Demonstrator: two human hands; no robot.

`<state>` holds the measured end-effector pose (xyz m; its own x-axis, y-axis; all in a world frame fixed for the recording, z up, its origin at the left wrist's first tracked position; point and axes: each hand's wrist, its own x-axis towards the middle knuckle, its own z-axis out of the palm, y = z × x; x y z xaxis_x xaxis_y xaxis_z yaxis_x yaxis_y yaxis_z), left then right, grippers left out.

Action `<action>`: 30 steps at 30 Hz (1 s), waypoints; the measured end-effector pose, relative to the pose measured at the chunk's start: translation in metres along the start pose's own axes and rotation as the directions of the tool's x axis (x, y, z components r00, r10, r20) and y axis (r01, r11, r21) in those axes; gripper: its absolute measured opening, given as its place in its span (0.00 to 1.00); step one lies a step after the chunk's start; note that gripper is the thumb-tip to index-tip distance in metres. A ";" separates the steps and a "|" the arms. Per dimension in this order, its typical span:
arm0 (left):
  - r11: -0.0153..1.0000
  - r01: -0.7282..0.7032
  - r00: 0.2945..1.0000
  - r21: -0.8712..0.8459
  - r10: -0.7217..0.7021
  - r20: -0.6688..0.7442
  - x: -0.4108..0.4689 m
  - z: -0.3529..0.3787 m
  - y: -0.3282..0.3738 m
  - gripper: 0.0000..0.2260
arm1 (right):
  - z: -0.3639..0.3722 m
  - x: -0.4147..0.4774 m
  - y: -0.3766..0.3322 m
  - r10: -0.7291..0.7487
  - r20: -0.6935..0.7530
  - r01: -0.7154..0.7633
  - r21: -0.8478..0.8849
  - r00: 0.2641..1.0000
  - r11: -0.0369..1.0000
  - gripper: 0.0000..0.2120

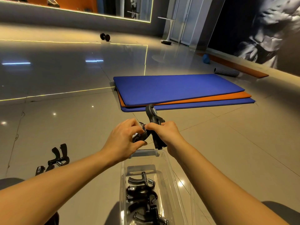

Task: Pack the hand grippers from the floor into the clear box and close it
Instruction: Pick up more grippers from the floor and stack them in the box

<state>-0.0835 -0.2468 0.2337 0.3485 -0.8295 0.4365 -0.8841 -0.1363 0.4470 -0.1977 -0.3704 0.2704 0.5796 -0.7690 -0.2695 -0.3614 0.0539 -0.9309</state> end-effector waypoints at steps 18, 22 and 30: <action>0.933 -0.279 0.958 0.230 0.287 -0.002 0.001 -0.002 0.001 0.13 | -0.006 0.001 0.005 0.091 -0.005 -0.090 0.074 0.996 0.993 0.18; 0.926 -0.315 0.944 0.209 0.328 -0.029 -0.001 0.001 0.002 0.15 | -0.010 0.001 0.006 0.122 0.053 -0.129 0.153 0.991 0.980 0.18; 0.998 -0.058 0.990 0.038 0.063 -0.124 0.000 0.005 0.001 0.24 | -0.013 0.006 0.002 0.118 0.096 -0.141 0.279 0.988 0.950 0.12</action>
<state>-0.0852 -0.2497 0.2305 0.3285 -0.7627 0.5572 -0.9142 -0.1085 0.3905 -0.2048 -0.3831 0.2705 0.6003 -0.6925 -0.4000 -0.2214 0.3367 -0.9152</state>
